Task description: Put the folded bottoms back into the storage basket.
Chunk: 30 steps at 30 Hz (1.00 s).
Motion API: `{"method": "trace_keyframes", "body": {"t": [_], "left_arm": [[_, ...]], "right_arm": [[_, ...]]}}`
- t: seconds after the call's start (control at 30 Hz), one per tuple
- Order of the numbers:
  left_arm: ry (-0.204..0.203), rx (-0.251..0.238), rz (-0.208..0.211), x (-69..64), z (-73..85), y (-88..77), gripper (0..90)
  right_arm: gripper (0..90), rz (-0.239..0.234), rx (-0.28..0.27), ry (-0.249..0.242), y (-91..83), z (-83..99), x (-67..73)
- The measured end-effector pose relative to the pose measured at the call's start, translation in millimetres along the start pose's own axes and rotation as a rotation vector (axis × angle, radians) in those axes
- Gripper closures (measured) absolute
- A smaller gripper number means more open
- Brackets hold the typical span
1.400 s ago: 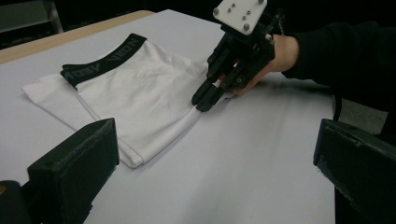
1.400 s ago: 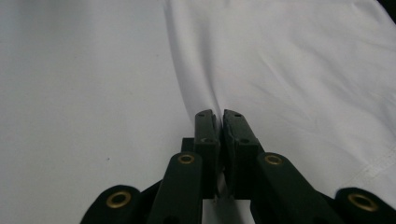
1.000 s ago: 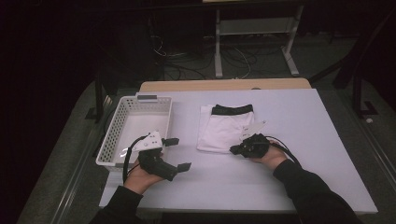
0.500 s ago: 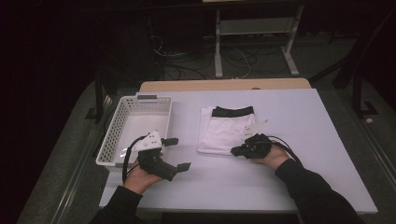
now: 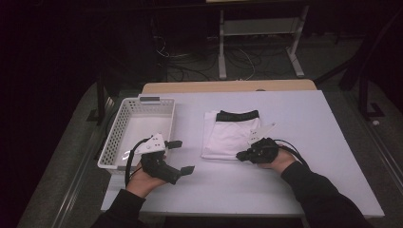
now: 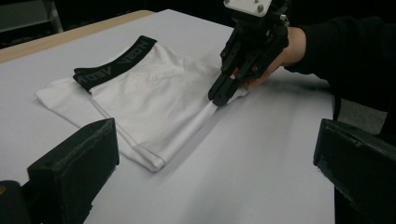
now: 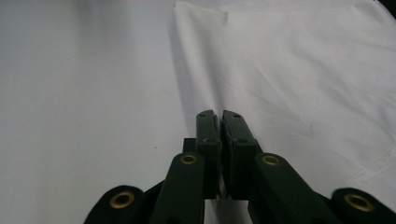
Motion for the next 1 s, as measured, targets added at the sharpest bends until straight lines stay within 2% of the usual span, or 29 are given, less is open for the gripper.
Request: {"method": "trace_keyframes", "body": {"t": [0.47, 1.0], "left_arm": [[0.001, -0.001, 0.000, -0.4, -0.3, -0.1, 0.0], [0.004, 0.003, 0.006, -1.3, -0.4, 1.8, 0.0]], "right_arm": [[85.3, -0.016, -0.005, 0.005, -9.8, 5.1, 9.3], [85.2, -0.027, -0.005, 0.005, -22.1, 14.3, 26.5]]}}
Point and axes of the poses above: each handheld gripper's, and its own axes: y roughly forward along the jaws, z roughly out of its underside, x roughly to its left, the point moved 3 cm from there along y, roughly forward along the jaws, and after that the axes turned 1 degree about y, right-handed, at the moved point
